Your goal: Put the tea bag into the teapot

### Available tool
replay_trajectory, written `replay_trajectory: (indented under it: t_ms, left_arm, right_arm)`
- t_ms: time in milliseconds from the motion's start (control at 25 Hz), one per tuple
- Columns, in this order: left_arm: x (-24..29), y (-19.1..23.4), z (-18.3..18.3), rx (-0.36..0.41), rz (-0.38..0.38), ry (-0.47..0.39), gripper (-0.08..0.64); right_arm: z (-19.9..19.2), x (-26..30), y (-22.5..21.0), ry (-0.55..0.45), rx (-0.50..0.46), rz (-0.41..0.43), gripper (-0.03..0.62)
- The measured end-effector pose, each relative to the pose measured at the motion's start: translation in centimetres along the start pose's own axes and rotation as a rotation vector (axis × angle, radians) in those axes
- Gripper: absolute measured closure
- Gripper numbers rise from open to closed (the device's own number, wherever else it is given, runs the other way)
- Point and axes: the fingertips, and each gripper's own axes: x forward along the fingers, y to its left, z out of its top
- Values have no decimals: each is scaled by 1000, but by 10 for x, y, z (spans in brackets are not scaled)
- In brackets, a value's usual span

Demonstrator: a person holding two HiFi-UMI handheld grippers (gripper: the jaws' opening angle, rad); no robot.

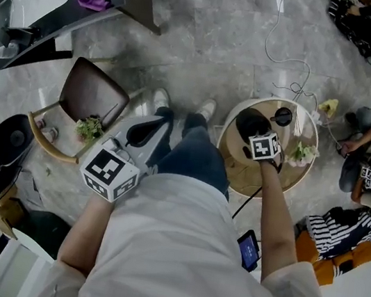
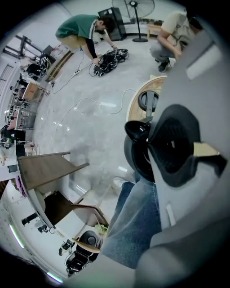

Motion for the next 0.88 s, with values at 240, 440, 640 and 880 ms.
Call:
replay_trajectory:
  t_ms: [240, 440, 640, 880]
  left_arm:
    - [-1, 16, 26, 11, 2, -57, 552]
    - [-6, 30, 57, 37, -4, -117, 552]
    - [-18, 47, 88, 62, 9, -179, 552]
    - [-36, 64, 131, 67, 28, -277, 552]
  right_arm:
    - [30, -38, -8, -26, -20, -3, 589]
    - [84, -84, -10, -110, -14, -23, 589]
    - [152, -137, 7, -237, -43, -24, 589]
    - [232, -214, 23, -439, -75, -15, 589]
